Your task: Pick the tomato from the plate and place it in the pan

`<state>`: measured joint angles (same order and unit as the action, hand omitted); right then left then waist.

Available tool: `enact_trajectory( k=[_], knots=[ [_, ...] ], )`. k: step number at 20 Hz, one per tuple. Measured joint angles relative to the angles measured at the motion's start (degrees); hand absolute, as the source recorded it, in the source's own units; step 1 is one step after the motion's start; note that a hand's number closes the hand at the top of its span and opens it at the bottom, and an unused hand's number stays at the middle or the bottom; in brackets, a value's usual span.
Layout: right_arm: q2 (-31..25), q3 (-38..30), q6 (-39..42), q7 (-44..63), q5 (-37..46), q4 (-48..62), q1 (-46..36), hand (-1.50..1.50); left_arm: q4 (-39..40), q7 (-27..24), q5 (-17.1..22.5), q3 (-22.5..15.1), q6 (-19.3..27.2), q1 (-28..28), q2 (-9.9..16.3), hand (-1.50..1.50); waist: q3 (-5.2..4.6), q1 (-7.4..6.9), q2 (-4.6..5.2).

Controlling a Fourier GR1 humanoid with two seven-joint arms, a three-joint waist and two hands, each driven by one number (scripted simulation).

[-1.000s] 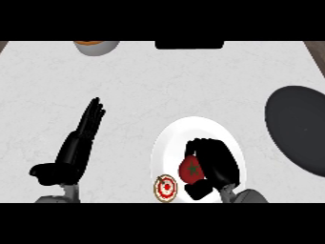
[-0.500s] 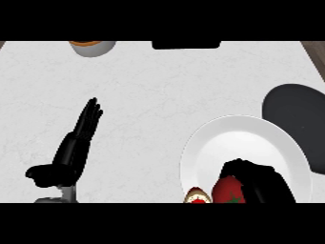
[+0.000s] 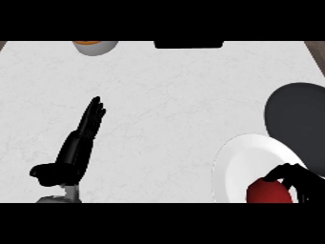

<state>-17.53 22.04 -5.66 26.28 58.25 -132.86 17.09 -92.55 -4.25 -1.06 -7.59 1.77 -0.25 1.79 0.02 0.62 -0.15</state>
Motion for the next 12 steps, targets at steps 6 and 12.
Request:
enact_trajectory(
  k=[6, 12],
  knots=[
    [1.71, -11.09, -3.85, -3.71, -11.48, 4.95, -1.41, 1.50, 0.38, -0.69, -0.15, -0.35, -0.22, 0.16, -0.15, 0.00, 0.02, -0.40, 0.14],
    [-0.89, -24.78, -7.79, -13.14, -20.13, 18.75, -8.34, 1.50, 2.01, -1.99, -0.33, 0.03, -0.56, -0.43, -0.17, 0.00, 0.04, -0.71, 0.23]
  ],
)
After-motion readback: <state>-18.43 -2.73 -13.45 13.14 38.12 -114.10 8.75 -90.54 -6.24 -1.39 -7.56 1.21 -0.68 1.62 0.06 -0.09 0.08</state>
